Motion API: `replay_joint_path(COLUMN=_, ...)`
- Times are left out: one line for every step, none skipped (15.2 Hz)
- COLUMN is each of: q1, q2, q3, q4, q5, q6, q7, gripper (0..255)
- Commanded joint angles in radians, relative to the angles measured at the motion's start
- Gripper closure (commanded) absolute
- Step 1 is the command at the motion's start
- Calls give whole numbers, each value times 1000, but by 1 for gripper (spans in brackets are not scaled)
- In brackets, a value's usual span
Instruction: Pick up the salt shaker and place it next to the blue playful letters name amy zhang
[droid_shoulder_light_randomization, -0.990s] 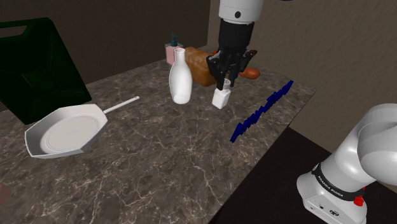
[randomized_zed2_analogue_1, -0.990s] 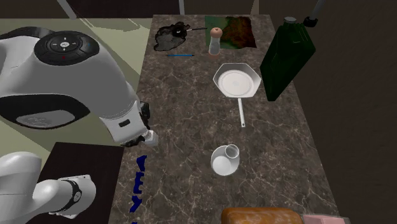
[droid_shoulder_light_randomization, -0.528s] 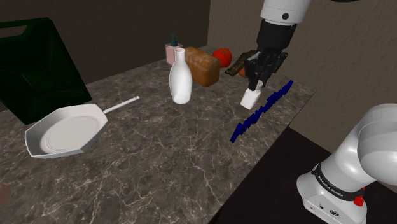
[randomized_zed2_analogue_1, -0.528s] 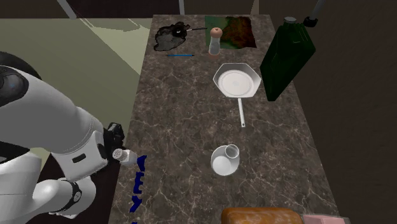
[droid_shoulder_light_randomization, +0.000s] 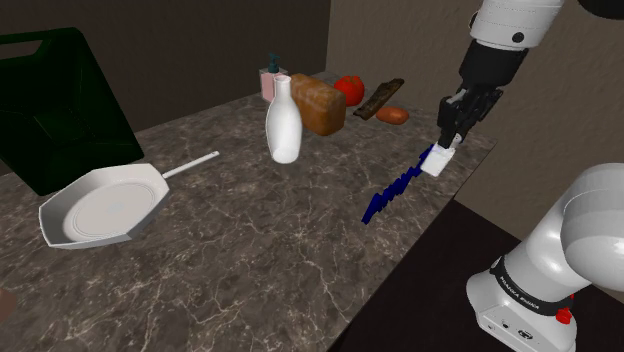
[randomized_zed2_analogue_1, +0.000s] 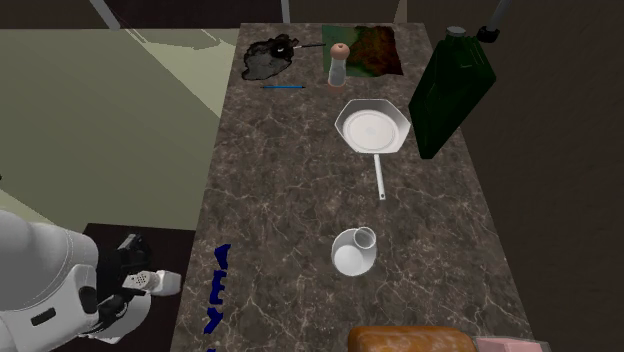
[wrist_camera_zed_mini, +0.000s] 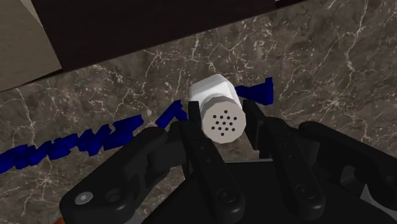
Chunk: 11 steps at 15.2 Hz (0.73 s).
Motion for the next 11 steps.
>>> replay_joint_path(q1=-2, q2=-19, q3=-7, q4=-31, q5=-5, q6=11, q7=-8, gripper=255)
replay_joint_path(q1=-1, q2=-22, q3=-6, q4=-46, q5=-4, q6=23, q7=-8, gripper=255)
replay_joint_path(q1=-1, q2=-25, q3=-5, q4=-61, q5=-3, q6=35, q7=-8, gripper=255)
replay_joint_path(q1=-1, q2=-27, q3=-4, q4=-75, q5=-2, q6=48, q7=-9, gripper=255)
replay_joint_path(q1=0, q2=-29, q3=-4, q4=-90, q5=-1, q6=60, q7=-9, gripper=255)
replay_joint_path(q1=0, q2=-30, q3=-3, q4=-104, q5=-1, q6=73, q7=-9, gripper=255)
replay_joint_path(q1=1, q2=-32, q3=-2, q4=-118, q5=0, q6=85, q7=-9, gripper=255)
replay_joint_path(q1=1, q2=-33, q3=-1, q4=-132, q5=1, q6=98, q7=-10, gripper=255)
replay_joint_path(q1=2, q2=-34, q3=0, q4=-146, q5=2, q6=111, q7=-10, gripper=255)
replay_joint_path(q1=2, q2=-35, q3=1, q4=-160, q5=3, q6=124, q7=-10, gripper=255)
replay_joint_path(q1=2, q2=-35, q3=1, q4=-173, q5=4, q6=137, q7=-11, gripper=255)
